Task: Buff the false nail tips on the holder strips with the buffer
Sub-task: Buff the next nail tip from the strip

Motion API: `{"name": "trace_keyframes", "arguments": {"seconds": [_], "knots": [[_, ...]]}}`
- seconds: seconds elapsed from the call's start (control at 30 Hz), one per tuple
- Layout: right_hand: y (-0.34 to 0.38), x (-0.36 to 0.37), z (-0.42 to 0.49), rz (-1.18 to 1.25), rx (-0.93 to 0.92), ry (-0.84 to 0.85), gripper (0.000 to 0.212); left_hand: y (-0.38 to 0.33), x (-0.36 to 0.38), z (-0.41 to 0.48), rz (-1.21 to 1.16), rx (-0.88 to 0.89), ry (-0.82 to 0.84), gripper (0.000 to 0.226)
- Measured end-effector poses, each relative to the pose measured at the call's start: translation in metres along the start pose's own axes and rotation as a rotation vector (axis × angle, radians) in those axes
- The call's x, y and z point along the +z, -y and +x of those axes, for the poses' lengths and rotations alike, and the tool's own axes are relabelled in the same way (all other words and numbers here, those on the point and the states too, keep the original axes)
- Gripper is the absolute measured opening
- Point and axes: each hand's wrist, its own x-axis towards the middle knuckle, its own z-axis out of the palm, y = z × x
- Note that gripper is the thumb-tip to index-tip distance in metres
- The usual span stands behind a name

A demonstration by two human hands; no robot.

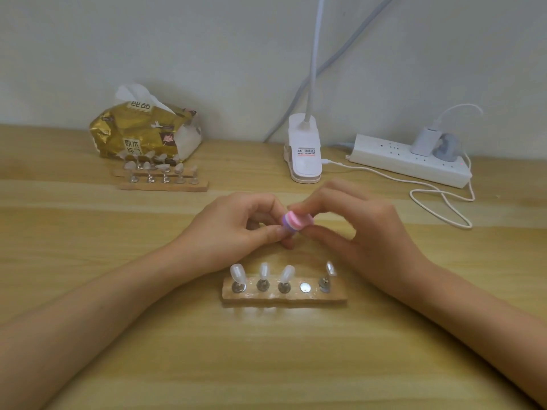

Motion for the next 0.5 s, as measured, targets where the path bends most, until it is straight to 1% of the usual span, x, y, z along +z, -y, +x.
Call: {"name": "trace_keyframes", "arguments": {"seconds": [0.07,0.1,0.17,0.23,0.33,0.4,0.47,0.5], "knots": [[-0.0036,-0.0034,0.0001,0.003,0.086,-0.004,0.012,-0.0002,0.0000,-0.0001,0.003,-0.002,0.008,0.011],[-0.0036,-0.0051,-0.0004,0.001,0.089,-0.029,0.012,-0.0004,0.0000,-0.0002,0.003,-0.003,0.009,0.011],[0.0009,-0.0034,-0.0005,-0.004,0.003,-0.054,0.009,-0.0008,-0.0002,-0.0003,-0.009,-0.004,0.001,0.009],[0.0034,0.0012,-0.0004,-0.001,-0.041,-0.005,0.009,-0.0017,0.0006,-0.0002,-0.024,-0.013,-0.002,0.009],[-0.0035,-0.0040,-0.0007,-0.002,0.070,-0.019,0.013,-0.0009,0.0013,-0.0002,-0.004,-0.015,0.003,0.009],[-0.0020,-0.0057,-0.0014,-0.015,0.022,-0.064,0.012,-0.0007,0.0006,-0.0004,-0.006,-0.015,0.001,0.009],[0.0021,-0.0014,-0.0016,-0.011,-0.065,-0.029,0.009,-0.0008,0.0003,-0.0003,-0.011,-0.020,-0.005,0.007],[0.0021,-0.0003,-0.0014,-0.007,-0.052,-0.005,0.008,-0.0006,0.0002,-0.0005,-0.012,-0.020,-0.004,0.007]]}}
